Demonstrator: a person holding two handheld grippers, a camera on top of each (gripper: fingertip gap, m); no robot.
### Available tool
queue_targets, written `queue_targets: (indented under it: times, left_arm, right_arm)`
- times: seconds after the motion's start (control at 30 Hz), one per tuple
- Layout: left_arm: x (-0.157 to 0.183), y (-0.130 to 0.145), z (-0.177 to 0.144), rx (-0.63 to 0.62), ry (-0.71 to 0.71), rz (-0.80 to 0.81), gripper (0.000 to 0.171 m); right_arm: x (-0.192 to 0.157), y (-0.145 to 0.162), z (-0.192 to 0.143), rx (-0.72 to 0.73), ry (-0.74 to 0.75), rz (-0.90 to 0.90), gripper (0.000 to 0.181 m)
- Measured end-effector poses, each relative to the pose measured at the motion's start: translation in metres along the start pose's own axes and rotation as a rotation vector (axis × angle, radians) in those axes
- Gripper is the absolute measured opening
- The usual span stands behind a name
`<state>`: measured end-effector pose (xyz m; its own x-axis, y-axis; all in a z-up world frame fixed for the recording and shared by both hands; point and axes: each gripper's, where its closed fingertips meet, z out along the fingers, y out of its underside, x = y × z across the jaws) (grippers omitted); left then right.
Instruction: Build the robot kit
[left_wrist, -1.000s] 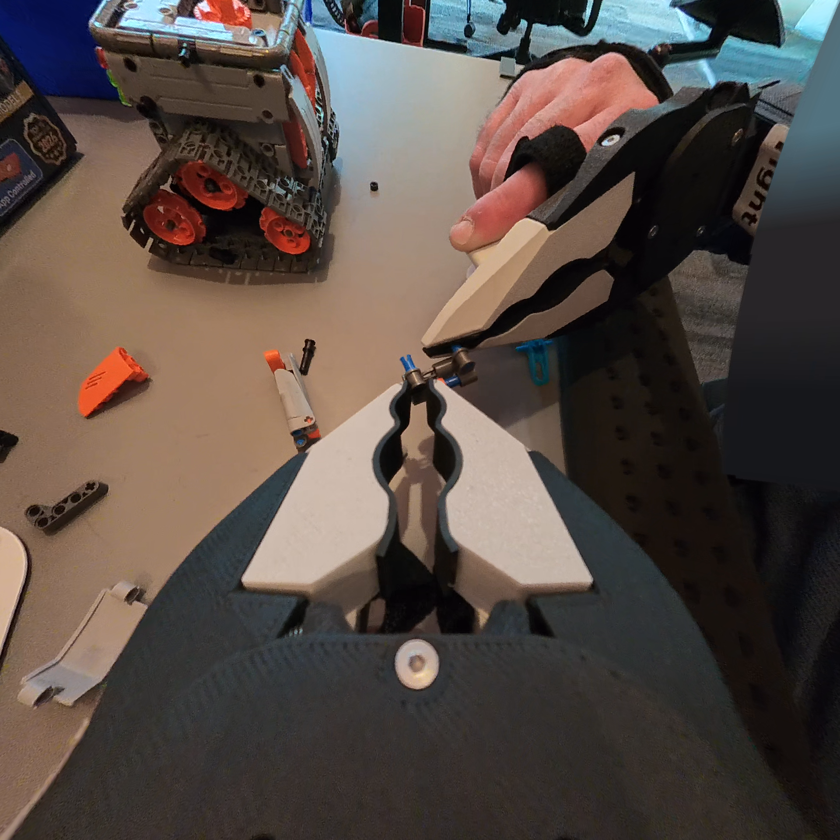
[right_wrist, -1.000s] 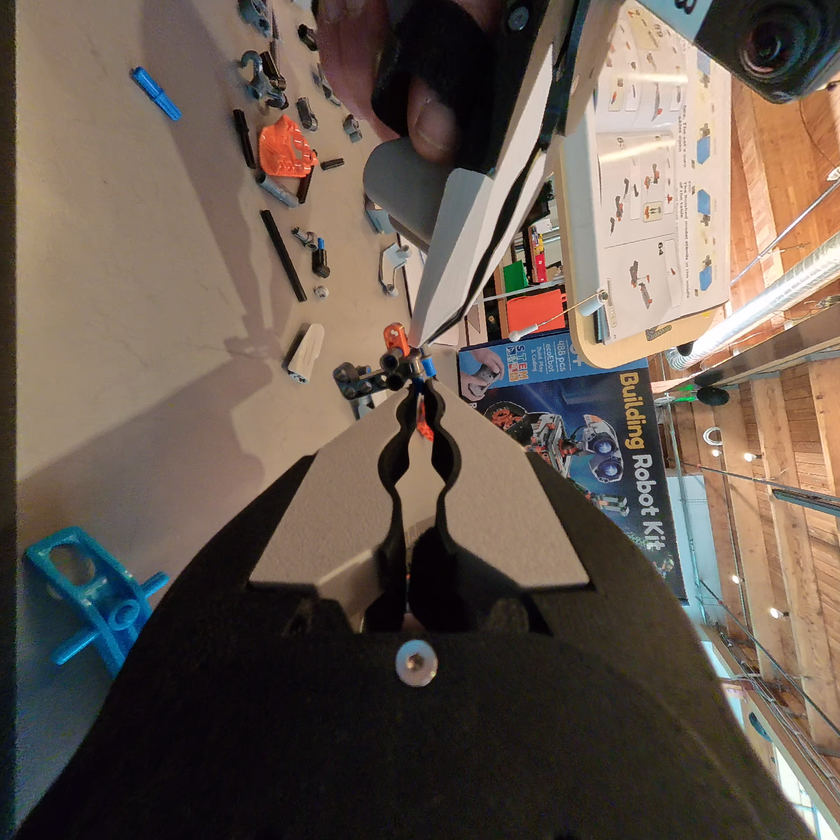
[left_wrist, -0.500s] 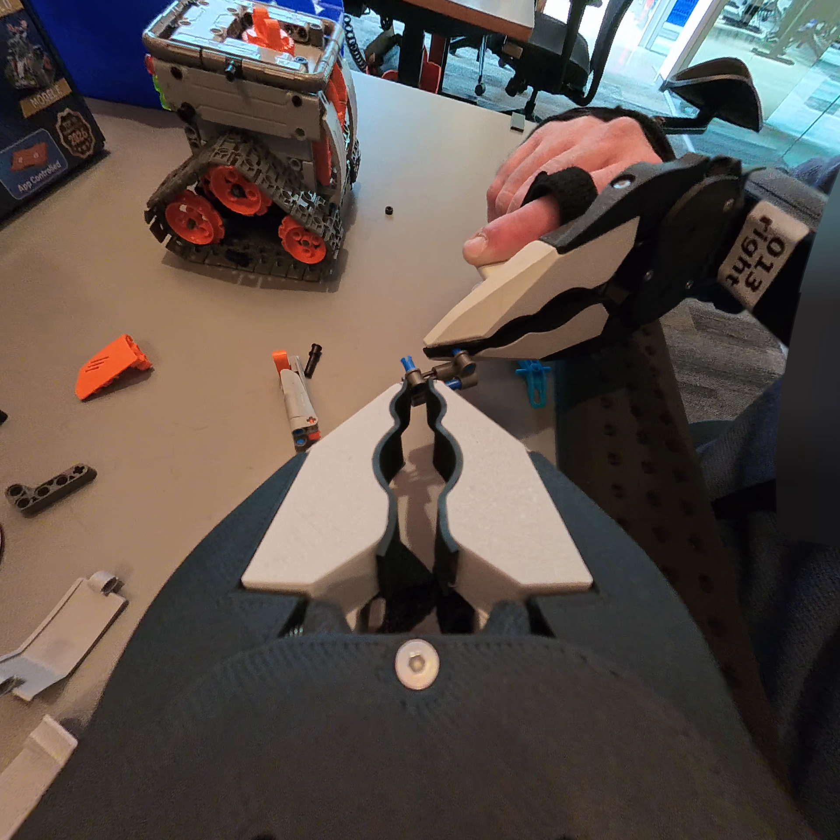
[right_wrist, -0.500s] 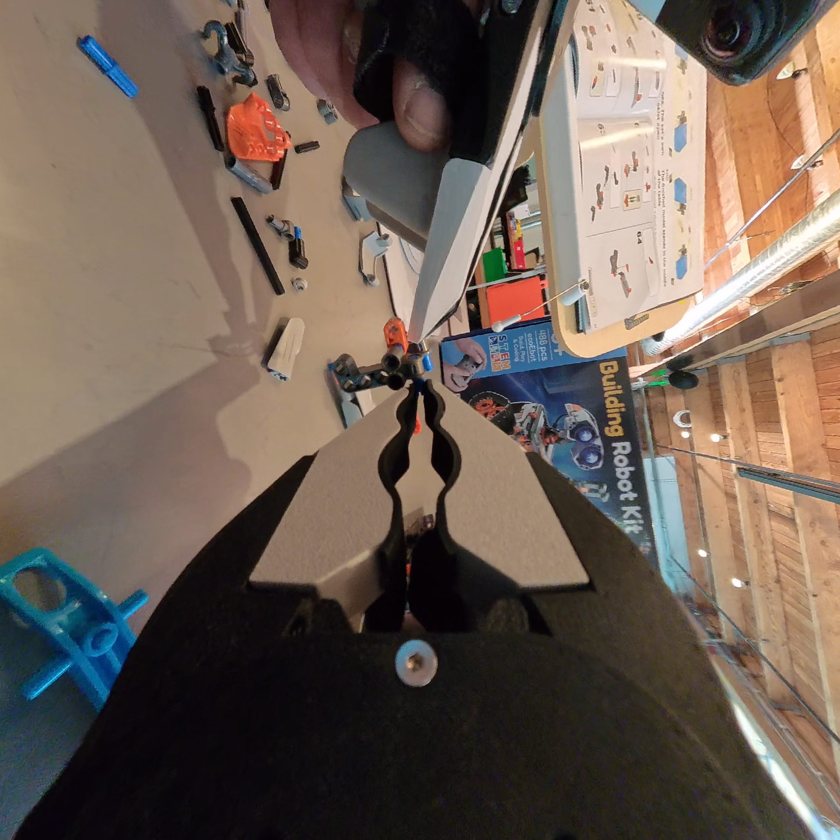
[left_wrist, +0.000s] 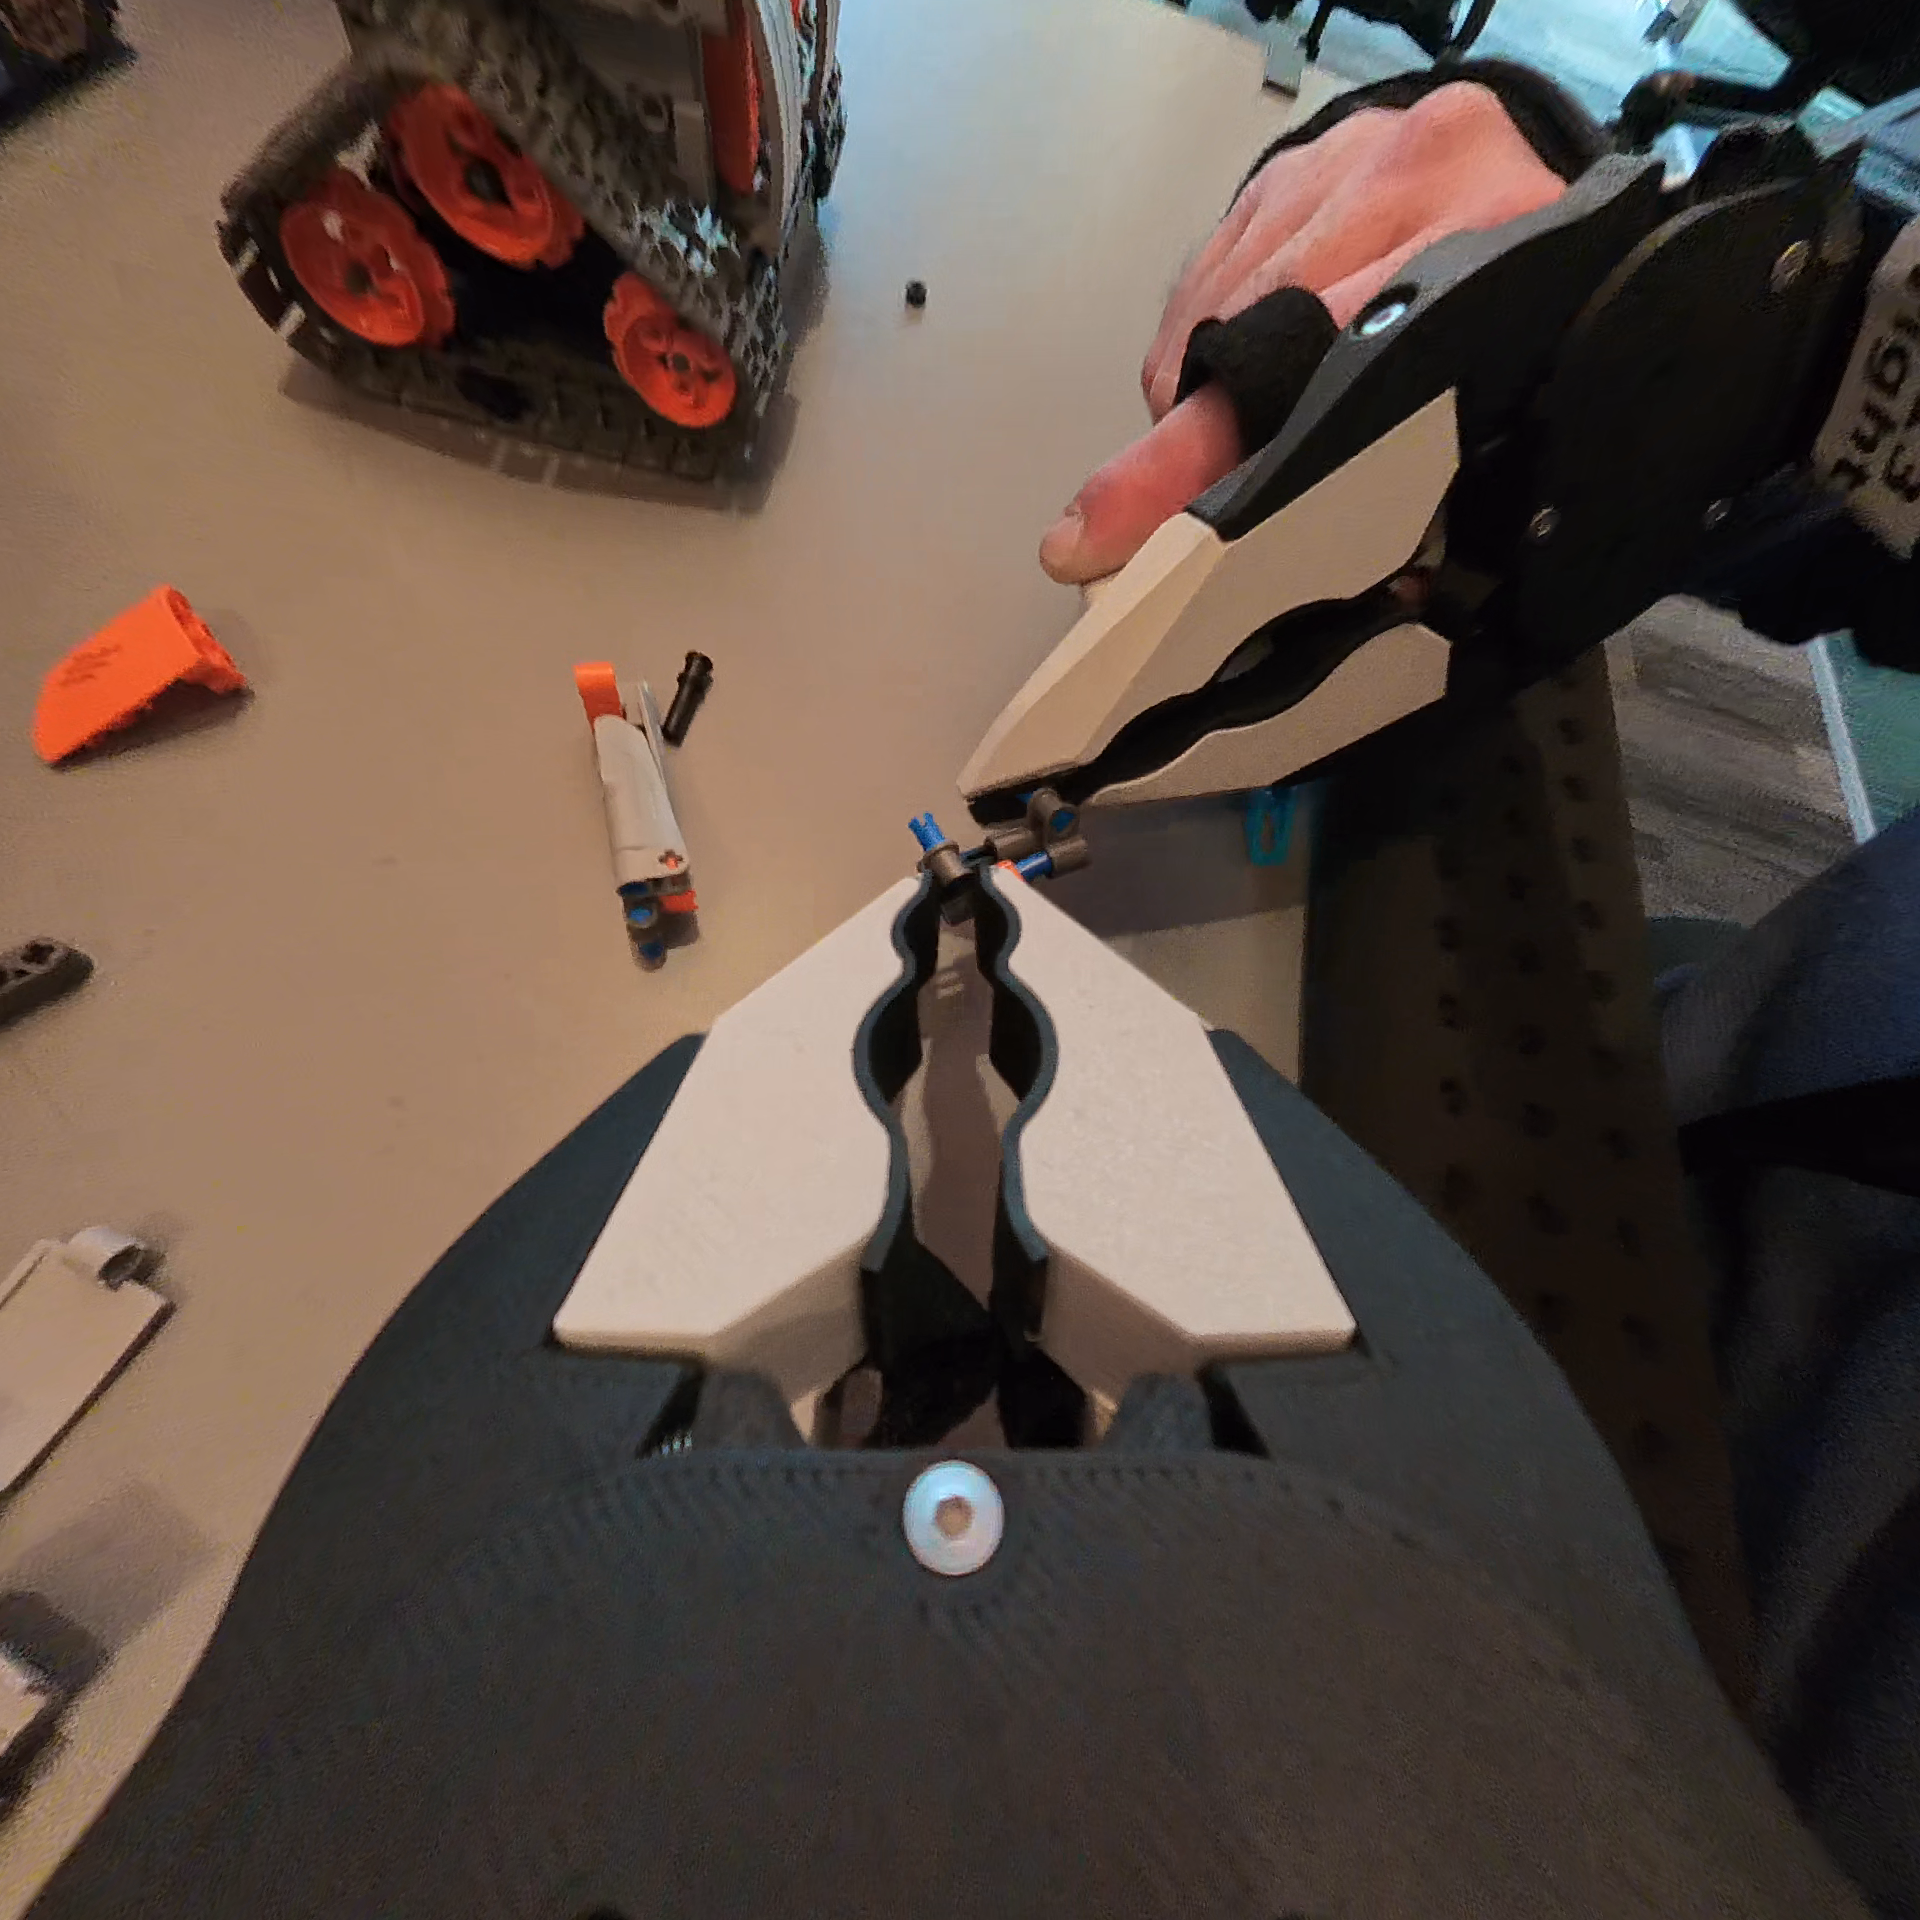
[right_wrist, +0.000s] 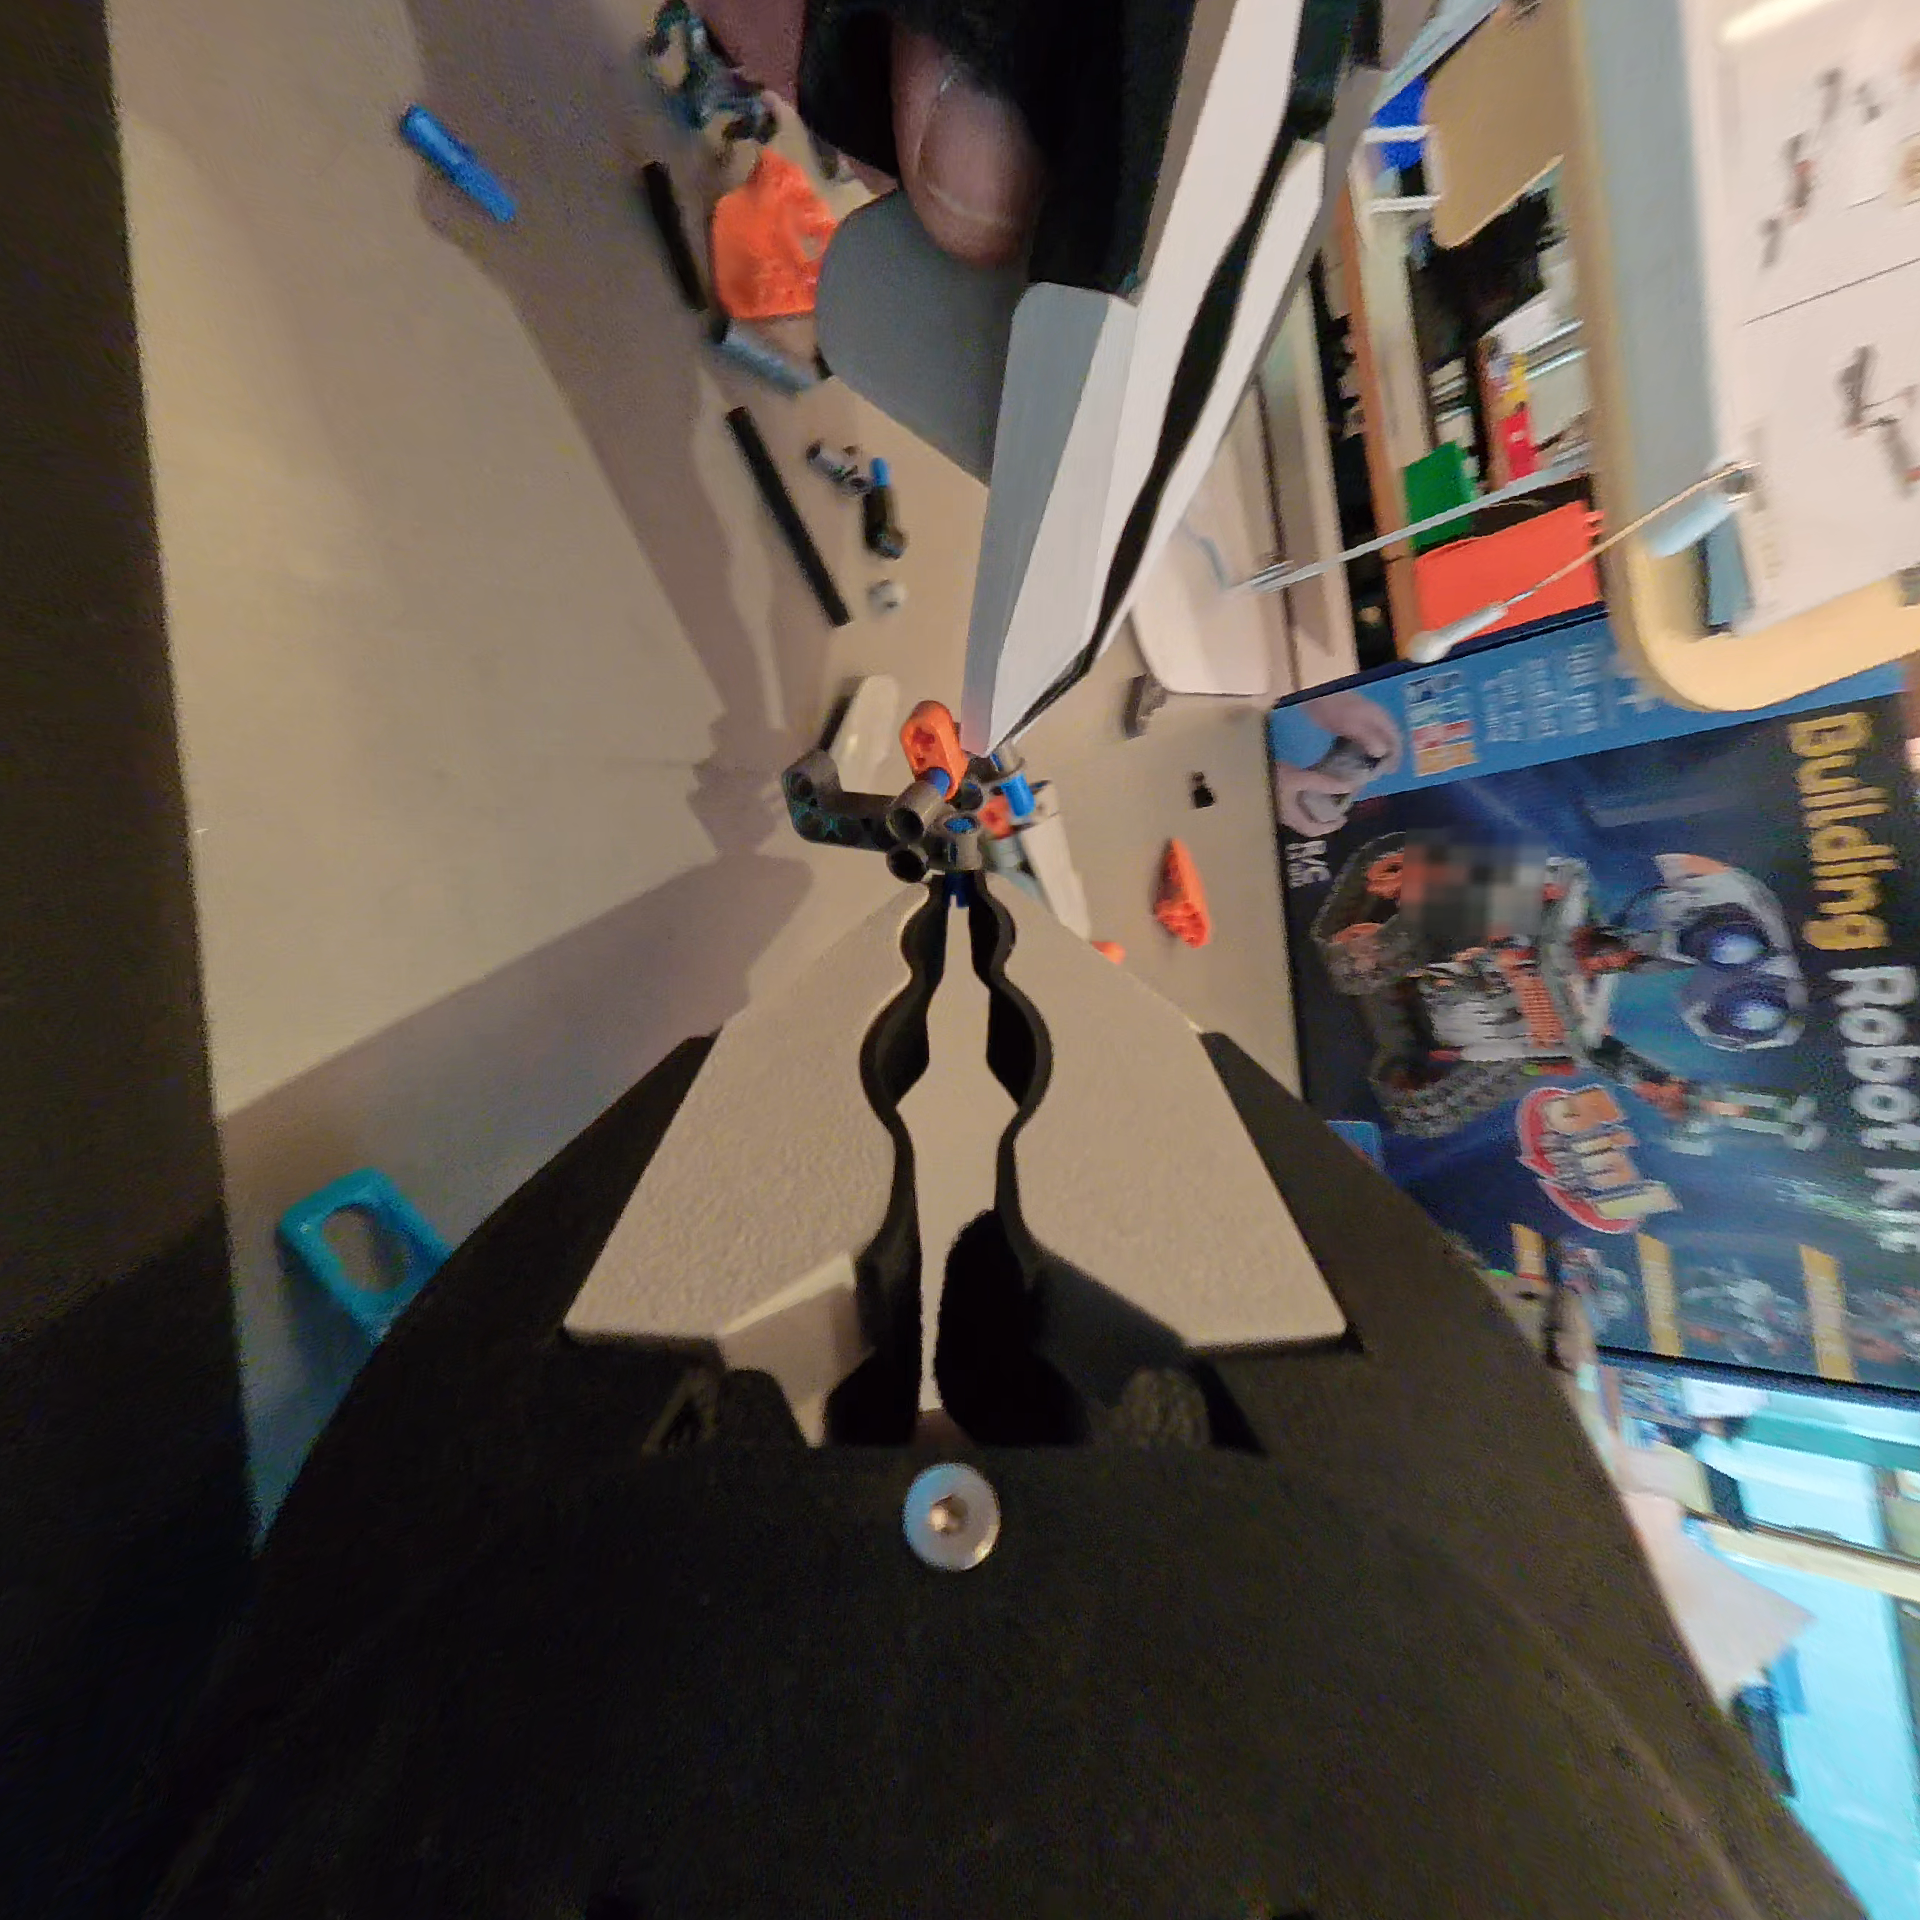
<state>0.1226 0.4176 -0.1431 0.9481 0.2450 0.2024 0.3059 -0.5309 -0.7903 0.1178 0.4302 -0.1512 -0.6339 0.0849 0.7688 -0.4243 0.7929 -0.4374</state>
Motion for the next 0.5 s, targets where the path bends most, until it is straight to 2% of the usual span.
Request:
queue_targets:
  times: [0.07,0.17,0.5]
  left_arm:
    - [0.001,0.007,0.007,-0.035,0.01,-0.01,0.004]
    - [0.0,0.012,0.013,-0.063,0.017,-0.021,0.004]
    - [-0.003,0.013,0.018,-0.075,0.046,-0.079,0.005]
  right_arm:
    - [-0.011,0.003,0.001,-0.002,-0.074,0.048,0.002]
    - [-0.017,0.009,0.003,-0.031,-0.106,0.045,0.002]
    - [-0.019,0.017,0.005,-0.059,-0.115,0.055,0.004]
